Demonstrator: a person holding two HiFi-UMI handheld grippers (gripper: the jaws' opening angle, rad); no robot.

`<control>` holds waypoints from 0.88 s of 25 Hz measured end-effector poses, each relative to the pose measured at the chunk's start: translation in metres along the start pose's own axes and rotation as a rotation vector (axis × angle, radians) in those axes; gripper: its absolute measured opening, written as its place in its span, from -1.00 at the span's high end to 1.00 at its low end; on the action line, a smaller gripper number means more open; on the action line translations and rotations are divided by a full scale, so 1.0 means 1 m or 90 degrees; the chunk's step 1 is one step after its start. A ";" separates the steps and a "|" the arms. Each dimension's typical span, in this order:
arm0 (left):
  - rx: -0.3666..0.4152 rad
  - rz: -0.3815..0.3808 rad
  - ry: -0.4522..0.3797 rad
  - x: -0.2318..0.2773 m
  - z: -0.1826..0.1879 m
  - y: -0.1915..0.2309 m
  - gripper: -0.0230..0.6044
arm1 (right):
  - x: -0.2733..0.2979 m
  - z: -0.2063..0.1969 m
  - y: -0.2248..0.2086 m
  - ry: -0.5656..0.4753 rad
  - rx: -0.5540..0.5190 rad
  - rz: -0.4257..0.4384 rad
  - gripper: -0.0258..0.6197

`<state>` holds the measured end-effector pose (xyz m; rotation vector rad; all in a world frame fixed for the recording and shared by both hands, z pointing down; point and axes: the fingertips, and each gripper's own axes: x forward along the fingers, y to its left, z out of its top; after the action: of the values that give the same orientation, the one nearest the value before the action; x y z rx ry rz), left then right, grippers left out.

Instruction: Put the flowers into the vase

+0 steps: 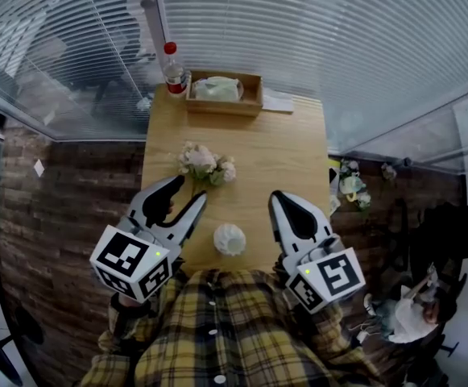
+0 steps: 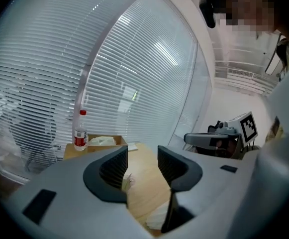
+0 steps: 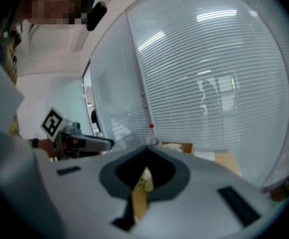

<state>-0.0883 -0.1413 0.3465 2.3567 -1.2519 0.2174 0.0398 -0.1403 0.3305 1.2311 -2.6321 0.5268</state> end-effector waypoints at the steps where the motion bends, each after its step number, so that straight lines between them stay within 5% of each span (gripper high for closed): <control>1: 0.003 0.001 0.007 0.000 -0.002 0.000 0.35 | -0.001 0.000 0.000 0.000 0.001 -0.001 0.88; 22: -0.013 0.022 0.229 0.054 -0.121 0.044 0.31 | -0.014 -0.043 -0.026 0.041 0.042 -0.066 0.88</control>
<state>-0.0841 -0.1462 0.4860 2.1564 -1.1126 0.6074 0.0700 -0.1288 0.3716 1.3388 -2.4997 0.6297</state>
